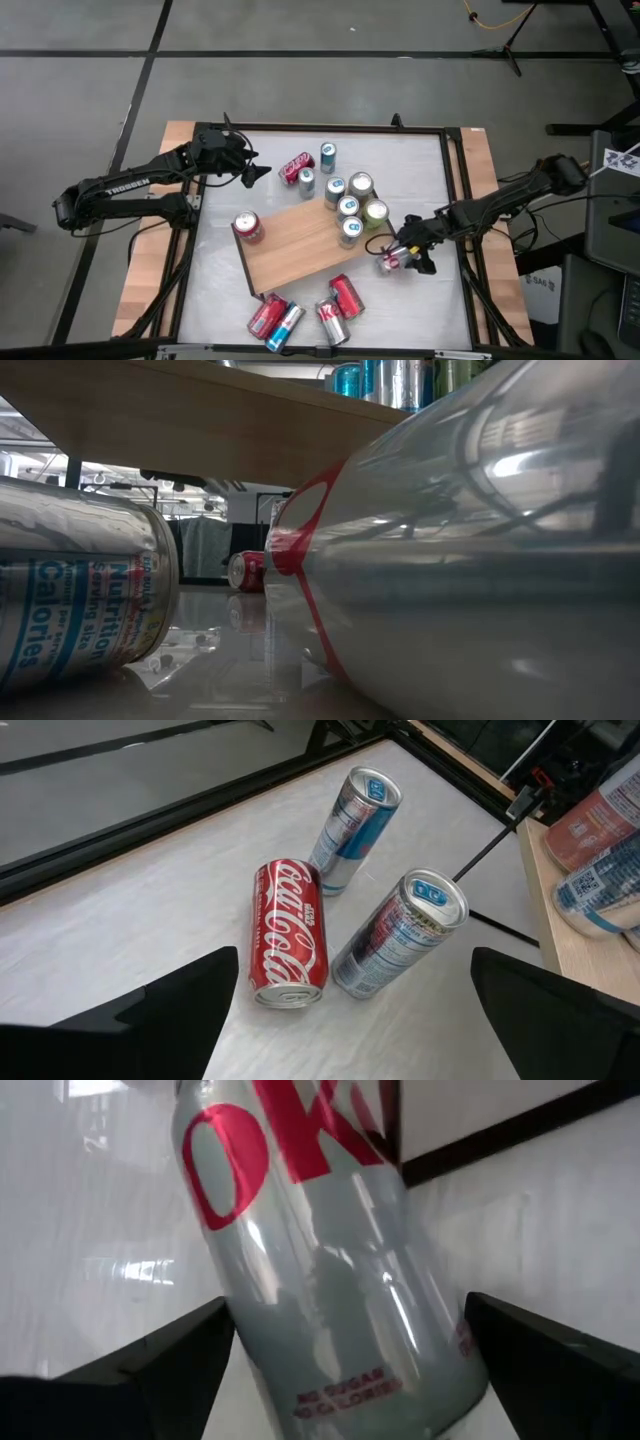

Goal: Place canned beverage on shelf
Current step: Put the red silver soda can on the shelf

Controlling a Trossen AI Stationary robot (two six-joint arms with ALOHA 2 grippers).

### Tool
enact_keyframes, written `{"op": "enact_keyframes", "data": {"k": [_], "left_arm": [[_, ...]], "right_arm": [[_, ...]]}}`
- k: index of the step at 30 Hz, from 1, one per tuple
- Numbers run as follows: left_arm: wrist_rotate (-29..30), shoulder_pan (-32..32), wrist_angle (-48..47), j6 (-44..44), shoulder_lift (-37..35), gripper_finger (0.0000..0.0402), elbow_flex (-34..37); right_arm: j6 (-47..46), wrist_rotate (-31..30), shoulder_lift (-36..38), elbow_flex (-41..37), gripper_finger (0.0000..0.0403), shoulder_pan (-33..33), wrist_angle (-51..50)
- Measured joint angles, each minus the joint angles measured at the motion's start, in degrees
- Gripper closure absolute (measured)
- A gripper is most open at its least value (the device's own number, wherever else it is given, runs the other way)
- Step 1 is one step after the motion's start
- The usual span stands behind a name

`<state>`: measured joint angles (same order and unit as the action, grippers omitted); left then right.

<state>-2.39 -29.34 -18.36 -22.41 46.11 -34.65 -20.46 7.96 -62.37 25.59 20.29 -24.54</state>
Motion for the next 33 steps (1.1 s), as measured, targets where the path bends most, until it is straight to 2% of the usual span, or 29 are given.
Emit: {"op": "enact_keyframes", "data": {"k": [7, 16, 22, 33], "left_arm": [[0.00, 0.01, -0.01, 0.02, 0.00, 0.0007, -0.01], [0.02, 0.02, 0.00, 0.02, 0.00, 0.0007, -0.02], [0.01, 0.00, -0.01, 0.03, 0.01, 0.0007, -0.01], [0.00, 0.02, -0.01, 0.04, 0.00, 0.0007, -0.01]], "right_arm": [[0.19, 1.70, -5.15, 0.08, 0.0026, -0.02, 1.25], [0.37, 1.69, -6.04, 0.15, 0.0084, -0.02, 1.94], [0.22, 2.56, -6.24, 1.15, 0.0074, -0.02, 1.39], [0.17, 3.62, -6.25, 3.08, 0.0089, -0.02, 1.55]]}}
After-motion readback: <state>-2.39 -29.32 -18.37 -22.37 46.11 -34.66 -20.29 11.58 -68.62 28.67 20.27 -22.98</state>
